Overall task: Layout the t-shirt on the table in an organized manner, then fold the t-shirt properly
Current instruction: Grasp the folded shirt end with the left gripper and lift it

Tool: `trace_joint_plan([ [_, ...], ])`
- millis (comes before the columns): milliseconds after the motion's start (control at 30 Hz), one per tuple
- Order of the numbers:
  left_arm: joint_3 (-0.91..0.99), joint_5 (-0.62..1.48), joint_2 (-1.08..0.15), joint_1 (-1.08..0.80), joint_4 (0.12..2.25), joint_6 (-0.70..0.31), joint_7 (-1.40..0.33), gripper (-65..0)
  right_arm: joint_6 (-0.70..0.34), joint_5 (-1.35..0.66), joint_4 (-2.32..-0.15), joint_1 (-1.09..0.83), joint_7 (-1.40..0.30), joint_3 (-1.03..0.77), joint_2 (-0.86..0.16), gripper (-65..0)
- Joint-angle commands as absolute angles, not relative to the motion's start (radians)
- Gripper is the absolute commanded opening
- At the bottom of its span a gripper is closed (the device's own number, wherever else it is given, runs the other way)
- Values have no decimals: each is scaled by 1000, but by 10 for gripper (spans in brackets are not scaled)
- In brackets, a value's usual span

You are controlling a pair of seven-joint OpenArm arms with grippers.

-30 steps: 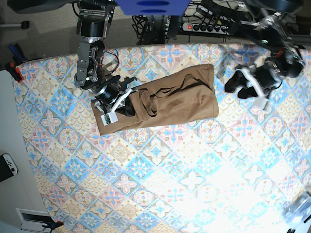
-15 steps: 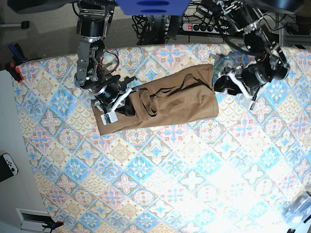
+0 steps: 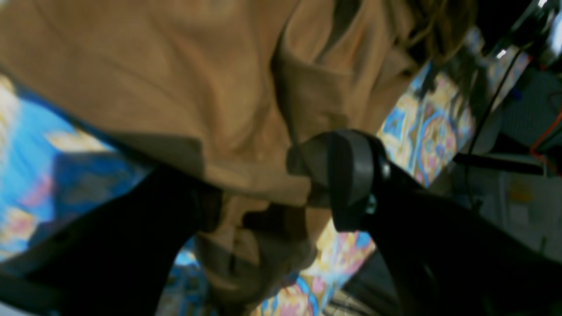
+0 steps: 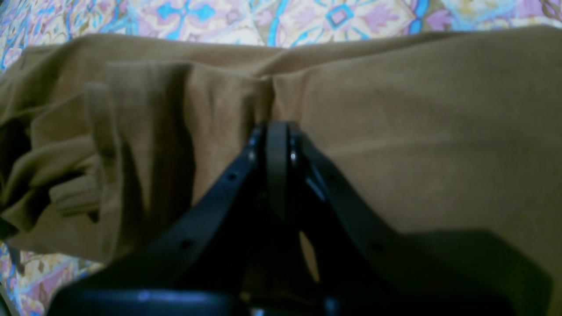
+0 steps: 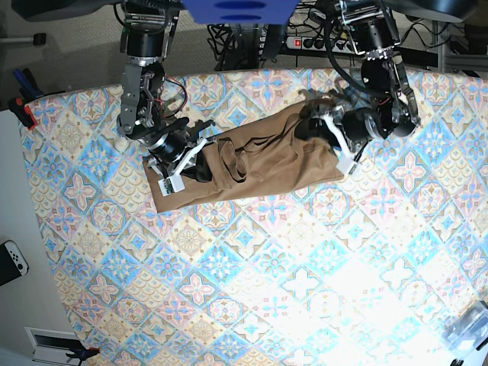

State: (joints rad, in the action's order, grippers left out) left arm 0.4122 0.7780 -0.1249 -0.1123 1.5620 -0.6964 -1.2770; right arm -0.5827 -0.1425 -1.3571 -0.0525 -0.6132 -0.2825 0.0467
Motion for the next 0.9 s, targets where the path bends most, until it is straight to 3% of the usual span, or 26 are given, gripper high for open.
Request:
trace_joint_plan([
  [0, 410, 792, -127, -107, 1577, -698, -1262, -309, -581, -122, -1365, -50, -647, -282, 42, -650],
  [100, 414, 796, -125, -113, 1577, -698, -1257, -344, -581, -122, -1365, -50, -647, -282, 42, -650],
  [167, 415, 796, -125, -111, 1577, -698, -1256, -437, -581, -122, -1365, -50, -647, -282, 41, -650],
  [267, 415, 796, -125, -105, 1577, -698, -1256, -648, -581, -122, -1366, -50, -647, -282, 41, -650],
  [533, 437, 799, -134, -54, 1575, -698, -1234, -650, -581, -120, -1411, -53, -647, -282, 41, -650],
  [767, 492, 792, -200, 36, 1575, -698, -1345, -650, -581, -120, -1521, -113, -647, -280, 41, -409],
  [867, 492, 792, -200, 36, 1575, -698, -1379, -650, -581, -122, -1527, -113, -647, -280, 41, -338],
])
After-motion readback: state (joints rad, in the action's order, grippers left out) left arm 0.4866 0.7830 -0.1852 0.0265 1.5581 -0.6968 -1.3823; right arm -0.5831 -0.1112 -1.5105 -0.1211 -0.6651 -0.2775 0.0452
